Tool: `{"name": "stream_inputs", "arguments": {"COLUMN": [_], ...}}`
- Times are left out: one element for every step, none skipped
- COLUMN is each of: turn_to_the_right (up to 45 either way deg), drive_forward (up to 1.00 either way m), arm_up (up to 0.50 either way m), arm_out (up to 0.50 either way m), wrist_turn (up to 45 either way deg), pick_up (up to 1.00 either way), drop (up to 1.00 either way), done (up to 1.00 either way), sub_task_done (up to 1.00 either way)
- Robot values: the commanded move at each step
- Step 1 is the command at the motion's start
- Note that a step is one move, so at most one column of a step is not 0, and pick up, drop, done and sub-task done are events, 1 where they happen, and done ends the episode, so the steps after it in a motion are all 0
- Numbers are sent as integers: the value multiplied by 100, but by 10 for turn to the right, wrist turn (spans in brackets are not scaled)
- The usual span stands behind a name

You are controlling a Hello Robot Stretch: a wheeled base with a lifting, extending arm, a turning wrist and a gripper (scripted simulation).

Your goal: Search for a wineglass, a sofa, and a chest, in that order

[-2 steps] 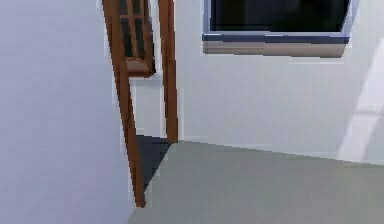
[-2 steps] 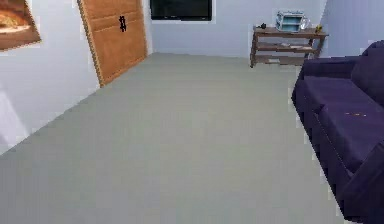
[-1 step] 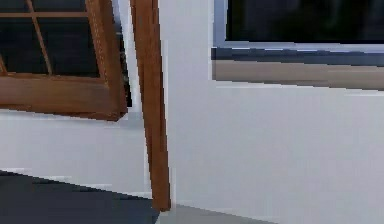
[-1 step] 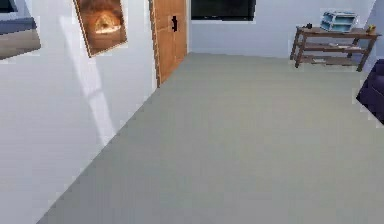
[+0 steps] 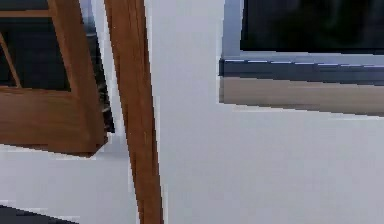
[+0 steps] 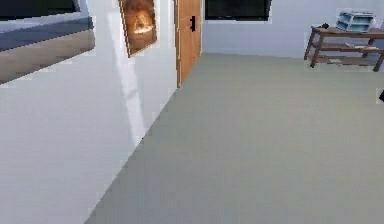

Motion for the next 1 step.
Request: {"name": "stream_inputs", "arguments": {"turn_to_the_right": [0], "drive_forward": [40], "arm_up": [0], "arm_out": [0], "wrist_turn": [0], "pick_up": [0], "drop": [0], "done": [0], "sub_task_done": [0]}}
